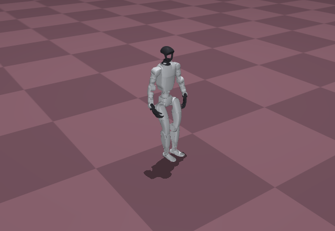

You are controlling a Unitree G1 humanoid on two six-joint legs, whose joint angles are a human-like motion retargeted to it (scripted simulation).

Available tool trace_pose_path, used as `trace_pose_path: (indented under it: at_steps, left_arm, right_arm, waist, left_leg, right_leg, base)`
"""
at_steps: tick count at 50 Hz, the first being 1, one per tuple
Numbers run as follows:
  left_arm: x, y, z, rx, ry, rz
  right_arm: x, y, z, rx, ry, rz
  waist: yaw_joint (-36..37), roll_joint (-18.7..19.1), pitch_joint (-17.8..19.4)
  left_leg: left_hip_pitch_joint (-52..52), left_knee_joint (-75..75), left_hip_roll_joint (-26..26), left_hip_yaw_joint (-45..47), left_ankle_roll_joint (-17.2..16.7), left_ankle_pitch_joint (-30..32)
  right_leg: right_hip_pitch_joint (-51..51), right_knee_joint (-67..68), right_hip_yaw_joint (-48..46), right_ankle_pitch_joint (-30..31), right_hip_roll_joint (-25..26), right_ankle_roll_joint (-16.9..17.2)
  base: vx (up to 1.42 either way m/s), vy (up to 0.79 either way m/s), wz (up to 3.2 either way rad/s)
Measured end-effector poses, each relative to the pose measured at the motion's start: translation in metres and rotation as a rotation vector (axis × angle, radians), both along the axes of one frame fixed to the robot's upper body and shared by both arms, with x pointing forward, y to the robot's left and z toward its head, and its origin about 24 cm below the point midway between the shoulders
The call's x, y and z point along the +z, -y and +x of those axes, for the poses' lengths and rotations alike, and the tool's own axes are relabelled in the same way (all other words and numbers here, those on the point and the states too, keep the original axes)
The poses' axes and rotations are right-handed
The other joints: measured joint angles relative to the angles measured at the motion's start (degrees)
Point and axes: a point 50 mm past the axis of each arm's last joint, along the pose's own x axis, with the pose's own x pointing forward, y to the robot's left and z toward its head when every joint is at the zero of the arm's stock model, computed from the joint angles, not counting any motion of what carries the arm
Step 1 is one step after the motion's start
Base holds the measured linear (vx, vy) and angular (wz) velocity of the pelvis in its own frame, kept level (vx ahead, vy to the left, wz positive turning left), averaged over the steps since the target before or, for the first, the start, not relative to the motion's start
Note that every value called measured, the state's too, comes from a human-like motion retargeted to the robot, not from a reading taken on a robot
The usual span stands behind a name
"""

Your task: Kungfu

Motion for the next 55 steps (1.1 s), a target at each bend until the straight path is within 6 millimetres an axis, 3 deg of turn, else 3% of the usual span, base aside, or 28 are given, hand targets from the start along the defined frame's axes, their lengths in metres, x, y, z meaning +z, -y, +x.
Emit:
trace_pose_path:
  at_steps: [3,6,10,13,15,17,19,21,23,25,27,30,32,34,39,45,50,53,55]
  left_arm:
    - [0.002,-0.005,0.006,-0.02,-0.005,0.002]
    - [0.004,-0.006,0.011,0.012,0.021,-0.011]
    - [0.002,-0.001,0.009,0.117,0.072,-0.038]
    - [-0.002,0.01,0.001,0.255,0.106,-0.068]
    - [-0.005,0.014,-0.009,0.353,0.108,-0.09]
    - [-0.006,0.016,-0.023,0.432,0.091,-0.105]
    - [-0.006,0.015,-0.036,0.494,0.077,-0.108]
    - [-0.006,0.014,-0.051,0.54,0.065,-0.091]
    - [-0.006,0.012,-0.064,0.567,0.048,-0.055]
    - [-0.006,0.011,-0.074,0.582,0.033,-0.007]
    - [-0.007,0.014,-0.081,0.602,0.027,0.055]
    - [-0.01,0.029,-0.086,0.659,0.019,0.152]
    - [-0.012,0.041,-0.088,0.73,0.022,0.189]
    - [-0.014,0.052,-0.085,0.816,0.052,0.223]
    - [-0.014,0.056,-0.081,0.86,0.128,0.268]
    - [-0.014,0.05,-0.081,0.732,0.046,0.148]
    - [-0.011,0.036,-0.085,0.608,0.001,0.116]
    - [-0.01,0.027,-0.074,0.513,-0.034,0.067]
    - [-0.009,0.022,-0.058,0.453,-0.046,0.023]
  right_arm:
    - [-0.004,0.009,-0.02,-0.158,-0.028,-0.055]
    - [-0.009,0.011,-0.045,-0.272,-0.108,-0.098]
    - [-0.014,0.012,-0.074,-0.44,-0.224,-0.083]
    - [-0.013,0.018,-0.081,-0.549,-0.241,-0.001]
    - [-0.012,0.023,-0.08,-0.58,-0.223,0.024]
    - [-0.01,0.028,-0.076,-0.56,-0.202,0.003]
    - [-0.008,0.033,-0.067,-0.491,-0.182,-0.03]
    - [-0.008,0.034,-0.055,-0.39,-0.168,-0.056]
    - [-0.008,0.031,-0.044,-0.281,-0.168,-0.07]
    - [-0.009,0.026,-0.034,-0.175,-0.182,-0.076]
    - [-0.011,0.022,-0.025,-0.084,-0.205,-0.08]
    - [-0.012,0.022,-0.014,0.023,-0.251,-0.1]
    - [-0.013,0.02,-0.008,0.067,-0.272,-0.141]
    - [-0.014,0.017,-0.001,0.084,-0.267,-0.184]
    - [-0.016,0.007,-0.012,0.053,-0.228,-0.188]
    - [-0.021,-0.006,-0.025,-0.016,-0.258,-0.187]
    - [-0.026,-0.023,-0.043,-0.131,-0.303,-0.224]
    - [-0.027,-0.034,-0.051,-0.232,-0.313,-0.228]
    - [-0.028,-0.043,-0.053,-0.304,-0.314,-0.221]
  waist:
    - [0.64,0.74,-0.89]
    - [4.8,-0.09,-2.48]
    - [10.48,-0.07,-3.93]
    - [9.48,1.47,-3.93]
    - [7.1,2.44,-4.06]
    - [5.51,2.31,-4.16]
    - [4.65,1.2,-3.98]
    - [4.33,0.37,-3.51]
    - [4.88,0.11,-3.22]
    - [6.29,0.44,-2.97]
    - [6.92,0.6,-2.48]
    - [6.0,0.5,-0.91]
    - [3.82,0.63,0.35]
    - [1.9,-0.2,1.13]
    - [4.13,-1.95,-0.46]
    - [6.57,-0.49,-1.6]
    - [3.02,2.4,-4.71]
    - [-2.15,1.71,-5.75]
    - [-1.47,0.32,-5.44]
  left_leg:
    - [-0.51,-0.08,1.26,-0.01,-0.93,0.56]
    - [-0.89,0.12,2.45,4.14,-1.95,0.59]
    - [-0.79,0.61,5.32,8.98,-3.68,0.74]
    - [-1.62,1.68,7.54,7.65,-5.16,1.52]
    - [-3.03,2.76,8.65,5.39,-6.2,2.22]
    - [-4.61,4.01,9.07,4.14,-7.04,2.78]
    - [-6.15,5.36,8.81,3.86,-7.55,3.25]
    - [-7.19,6.06,9.17,3.44,-8.04,4.45]
    - [-8.19,5.86,10.33,2.8,-8.67,6.82]
    - [-8.87,4.42,12.66,3.04,-9.83,10.66]
    - [-9.05,2.09,13.91,3.6,-9.43,16.11]
    - [-9.33,0.32,13.71,5.69,-8.48,20.22]
    - [-10.15,4.37,13.81,5.9,-12.58,15.91]
    - [-11.8,11.1,11.44,2.55,-13.62,10.26]
    - [-9.66,19.59,2.31,2.16,-11.07,-0.21]
    - [-1.91,15.99,-4.22,-1.03,-9.97,-3.04]
    - [7.84,2.43,-3.01,2.16,-1.08,-8.24]
    - [7.24,1.25,-1.63,-0.61,-1.52,-6.93]
    - [5.55,2.24,-1.51,-1.38,-1.67,-6.39]
  right_leg:
    - [0.79,0.67,0.03,1.9,-2.1,-3.17]
    - [2.68,0.91,6.75,3.9,-3.24,-3.9]
    - [5.64,1.96,13.59,8.29,-5.69,-5.35]
    - [7.8,3.14,12.01,11.34,-8.63,-6.6]
    - [8.96,3.59,10.01,14.91,-10.36,-7.41]
    - [9.89,2.56,10.39,19.52,-11.39,-5.41]
    - [11.07,-0.53,12.45,17.49,-11.95,0.46]
    - [11.94,-2.79,13.39,11.93,-11.84,1.82]
    - [12.45,-4.5,10.13,5.4,-12.01,0.05]
    - [12.4,-5.94,7.42,0.22,-10.64,-5.02]
    - [12.04,-7.38,8.65,-0.97,-7.62,-8.72]
    - [11.57,-8.57,8.95,-0.19,-6.16,-10.01]
    - [11.65,-9.6,7.62,0.71,-5.74,-11.2]
    - [11.38,-10.78,5.58,1.47,-6.44,-12.32]
    - [9.42,-12.0,3.04,2.3,-6.65,-13.56]
    - [8.27,-12.07,2.98,2.89,-3.28,-13.66]
    - [7.99,-12.58,0.25,2.92,1.77,-13.9]
    - [7.87,-12.85,-4.88,2.89,1.26,-13.26]
    - [7.05,-12.13,-5.29,3.48,0.5,-12.79]
  base:
    - [-0.15,-0.06,0.06]
    - [-0.17,-0.1,-0.83]
    - [-0.15,-0.11,-0.89]
    - [-0.35,-0.21,0.28]
    - [-0.46,-0.31,0.81]
    - [-0.44,-0.29,0.57]
    - [-0.47,-0.3,0.25]
    - [-0.53,-0.35,-0.02]
    - [-0.79,-0.58,-0.19]
    - [-0.73,-0.52,-0.21]
    - [-0.7,-0.47,0.17]
    - [-0.58,-0.23,0.64]
    - [-0.61,-0.12,0.85]
    - [-0.61,-0.16,0.78]
    - [-0.24,-0.15,0.4]
    - [-0.16,0.01,-0.01]
    - [0.03,-0.02,0.43]
    - [-0.02,-0.06,1.42]
    - [-0.15,-0.06,0.14]
